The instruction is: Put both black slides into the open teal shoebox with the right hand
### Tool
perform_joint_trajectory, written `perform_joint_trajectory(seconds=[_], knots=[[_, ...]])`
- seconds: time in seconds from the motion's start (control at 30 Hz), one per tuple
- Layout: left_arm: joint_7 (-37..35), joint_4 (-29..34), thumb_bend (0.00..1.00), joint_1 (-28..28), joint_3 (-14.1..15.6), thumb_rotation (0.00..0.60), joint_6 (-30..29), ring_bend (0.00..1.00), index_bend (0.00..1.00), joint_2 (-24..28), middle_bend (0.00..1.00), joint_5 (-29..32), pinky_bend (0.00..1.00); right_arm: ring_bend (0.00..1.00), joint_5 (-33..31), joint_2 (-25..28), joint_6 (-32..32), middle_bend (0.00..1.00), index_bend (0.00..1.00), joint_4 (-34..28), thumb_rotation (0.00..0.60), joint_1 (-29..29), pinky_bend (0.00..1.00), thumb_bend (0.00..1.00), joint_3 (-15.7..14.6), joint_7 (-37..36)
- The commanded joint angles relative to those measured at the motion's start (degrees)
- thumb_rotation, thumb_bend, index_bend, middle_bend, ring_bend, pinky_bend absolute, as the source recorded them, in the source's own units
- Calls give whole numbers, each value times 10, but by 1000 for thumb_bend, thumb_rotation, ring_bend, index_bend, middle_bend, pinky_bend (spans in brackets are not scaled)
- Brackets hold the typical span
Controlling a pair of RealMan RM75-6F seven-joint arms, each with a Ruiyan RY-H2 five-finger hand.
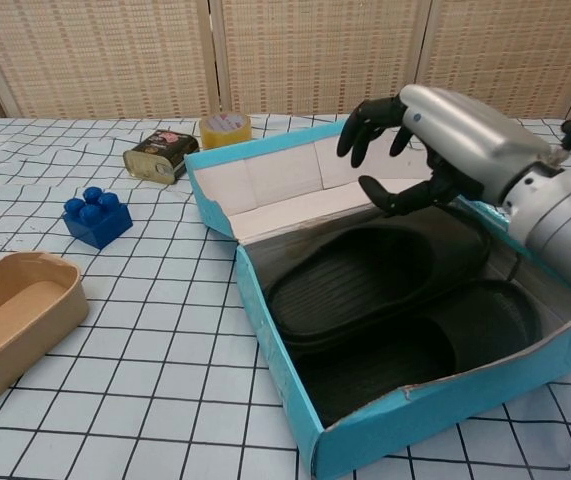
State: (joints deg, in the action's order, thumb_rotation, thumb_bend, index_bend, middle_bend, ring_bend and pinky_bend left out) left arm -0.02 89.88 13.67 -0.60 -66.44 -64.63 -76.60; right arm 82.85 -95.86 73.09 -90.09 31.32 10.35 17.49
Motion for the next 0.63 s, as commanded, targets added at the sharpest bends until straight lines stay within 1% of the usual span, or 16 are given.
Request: perform_joint_trajectory(seconds=[0.03, 0.1, 0.17, 0.27, 0.3, 0.37, 0.4, 0.47, 0.5, 0.53, 0.63], knots=[[0, -1, 386, 0, 0, 600, 1, 327, 312, 0, 200, 1, 421, 151, 7, 92, 24, 309, 293, -63, 600, -37, 242, 320, -12, -8], [1, -1, 386, 0, 0, 600, 1, 327, 311, 0, 201, 1, 421, 133, 12, 127, 46, 292, 271, -63, 600, -62, 224, 289, -27, -4], [2, 1, 386, -1, 0, 600, -2, 327, 311, 0, 202, 1, 421, 125, 12, 149, 77, 282, 259, -38, 600, -93, 208, 260, -43, 5], [6, 3, 386, -3, 0, 600, -9, 327, 311, 0, 204, -4, 421, 124, -7, 157, 111, 281, 255, 17, 600, -136, 176, 176, -60, 14], [7, 3, 386, -3, 1, 600, -10, 326, 311, -1, 203, -5, 421, 122, -10, 157, 114, 278, 251, 28, 600, -141, 174, 151, -62, 13], [7, 3, 386, -3, 1, 600, -10, 327, 311, -1, 203, -5, 421, 112, -13, 156, 115, 263, 236, 33, 600, -144, 171, 129, -63, 13], [8, 3, 385, -3, 1, 600, -11, 327, 311, -1, 203, -6, 421, 93, -21, 157, 115, 238, 213, 45, 600, -150, 160, 110, -64, 13], [12, 4, 385, -4, 1, 600, -12, 327, 311, -2, 203, -6, 421, 34, -55, 160, 102, 159, 148, 74, 600, -166, 116, 78, -66, 3], [15, 5, 385, -4, 1, 600, -14, 326, 311, -3, 203, -7, 421, 8, -80, 166, 83, 124, 120, 83, 600, -172, 87, 67, -65, -9], [19, 5, 385, -3, 2, 600, -15, 327, 312, -5, 203, -11, 421, 0, -99, 175, 64, 112, 111, 87, 600, -177, 75, 64, -63, -32], [23, 4, 385, -1, 2, 600, -15, 326, 311, -10, 203, -15, 421, 0, -78, 185, 60, 107, 109, 92, 600, -178, 64, 60, -66, -69]])
